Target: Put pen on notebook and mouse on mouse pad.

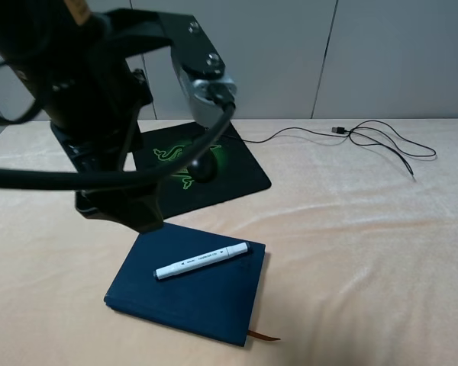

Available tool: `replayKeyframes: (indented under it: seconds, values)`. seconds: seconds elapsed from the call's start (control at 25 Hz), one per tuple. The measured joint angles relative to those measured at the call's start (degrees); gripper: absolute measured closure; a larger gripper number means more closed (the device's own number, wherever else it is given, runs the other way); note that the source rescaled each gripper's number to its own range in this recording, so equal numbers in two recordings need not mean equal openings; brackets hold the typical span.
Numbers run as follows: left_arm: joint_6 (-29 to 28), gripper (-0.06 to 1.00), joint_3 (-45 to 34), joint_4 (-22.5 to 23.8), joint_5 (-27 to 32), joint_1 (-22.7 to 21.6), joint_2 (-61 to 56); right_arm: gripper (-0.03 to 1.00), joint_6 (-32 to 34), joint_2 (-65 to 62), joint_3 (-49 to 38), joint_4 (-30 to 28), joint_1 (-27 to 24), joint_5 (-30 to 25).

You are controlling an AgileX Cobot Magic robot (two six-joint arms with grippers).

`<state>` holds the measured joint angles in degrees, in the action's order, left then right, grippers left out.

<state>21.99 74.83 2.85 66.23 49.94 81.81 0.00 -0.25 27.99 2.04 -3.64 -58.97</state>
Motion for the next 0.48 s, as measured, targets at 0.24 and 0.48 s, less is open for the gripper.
replayKeyframes:
  seconds: [0.24, 0.48]
  values:
    - [-2.6, -0.05, 0.0, 1.3, 0.1, 0.0, -7.6, -0.03, 0.0, 0.0, 0.0, 0.0, 0.0, 0.0]
    - [-5.4, -0.05, -0.1, 1.4, 0.2, 0.0, -13.7, -0.03, 0.0, 0.0, 0.0, 0.0, 0.0, 0.0]
